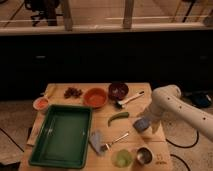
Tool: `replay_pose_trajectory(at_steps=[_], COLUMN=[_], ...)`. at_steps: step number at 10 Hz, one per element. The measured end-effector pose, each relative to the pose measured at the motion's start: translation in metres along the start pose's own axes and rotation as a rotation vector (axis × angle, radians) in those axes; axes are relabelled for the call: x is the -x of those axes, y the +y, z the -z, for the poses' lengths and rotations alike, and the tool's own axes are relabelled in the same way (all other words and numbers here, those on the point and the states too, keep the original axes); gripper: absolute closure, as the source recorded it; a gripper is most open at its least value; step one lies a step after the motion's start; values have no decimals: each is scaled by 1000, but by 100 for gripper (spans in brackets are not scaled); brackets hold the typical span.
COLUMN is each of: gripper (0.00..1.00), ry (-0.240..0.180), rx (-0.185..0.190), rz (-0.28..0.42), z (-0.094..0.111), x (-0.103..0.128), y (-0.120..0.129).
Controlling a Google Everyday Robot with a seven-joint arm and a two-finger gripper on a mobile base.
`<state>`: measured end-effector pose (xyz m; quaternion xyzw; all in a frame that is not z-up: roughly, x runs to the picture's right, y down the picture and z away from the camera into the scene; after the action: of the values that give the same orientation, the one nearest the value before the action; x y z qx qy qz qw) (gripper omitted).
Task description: Place sponge in tray
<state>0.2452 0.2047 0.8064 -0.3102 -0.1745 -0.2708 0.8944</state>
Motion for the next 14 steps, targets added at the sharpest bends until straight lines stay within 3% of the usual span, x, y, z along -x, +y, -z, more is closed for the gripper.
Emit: replay_pose_trajectory(at_steps=[5, 6, 12, 14], gripper=[29, 34, 35, 40], ry=[-7, -9, -16, -17], rx=[-4, -5, -11, -13], rz=[-3, -1, -1, -1], z=[-1, -1, 0, 0], x=[-1, -1, -3, -3], y=[1, 2, 4, 4])
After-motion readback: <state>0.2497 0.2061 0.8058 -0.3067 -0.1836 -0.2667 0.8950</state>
